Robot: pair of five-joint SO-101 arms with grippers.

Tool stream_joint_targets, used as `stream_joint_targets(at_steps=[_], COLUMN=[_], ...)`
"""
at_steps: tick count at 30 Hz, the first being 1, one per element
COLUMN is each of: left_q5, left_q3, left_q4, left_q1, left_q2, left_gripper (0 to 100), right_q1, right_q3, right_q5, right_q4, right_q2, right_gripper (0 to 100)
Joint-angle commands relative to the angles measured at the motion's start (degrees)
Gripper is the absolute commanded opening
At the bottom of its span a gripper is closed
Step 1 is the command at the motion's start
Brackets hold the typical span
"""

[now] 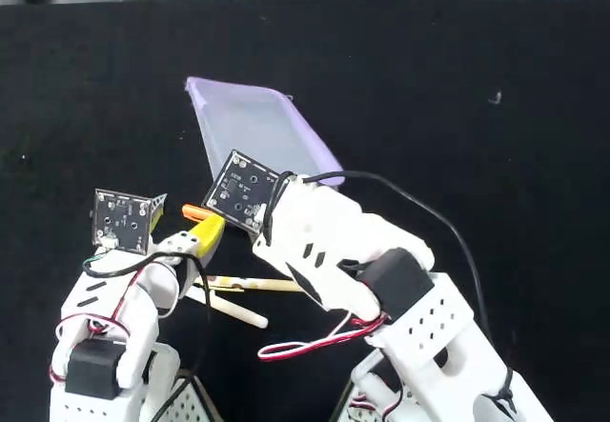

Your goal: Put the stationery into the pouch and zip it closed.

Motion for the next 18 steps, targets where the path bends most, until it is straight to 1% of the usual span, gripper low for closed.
stream_joint_targets(at_steps=[1, 5, 7, 10, 15, 18], left_q5=[0.09, -0.09, -0.09, 0.18, 0.26, 0.26], left_q3=[-1.63, 3.03, 4.18, 2.59, -0.31, -0.31], left_q4=[-0.97, -6.59, -8.09, -7.65, -4.57, -4.57], left_q1=[-0.13, -0.13, -0.13, -0.04, -0.04, 0.04], left_q2=[0.26, 0.26, 0.26, 0.18, 0.18, 0.18], left_gripper=[29, 29, 29, 29, 29, 29], right_q1=[-0.53, -0.53, -0.53, -0.53, -0.53, -0.53], right_q3=[-0.57, -0.57, -0.57, -0.57, -0.66, -0.66], right_q5=[0.0, 0.0, 0.0, 0.0, 0.0, 0.0], right_q4=[-0.97, -0.97, -0.97, -0.97, -0.97, -0.97], right_q2=[-1.19, -1.19, -1.19, -1.01, -0.92, -0.92], right_gripper=[1.1, 1.1, 1.1, 1.1, 1.1, 1.1])
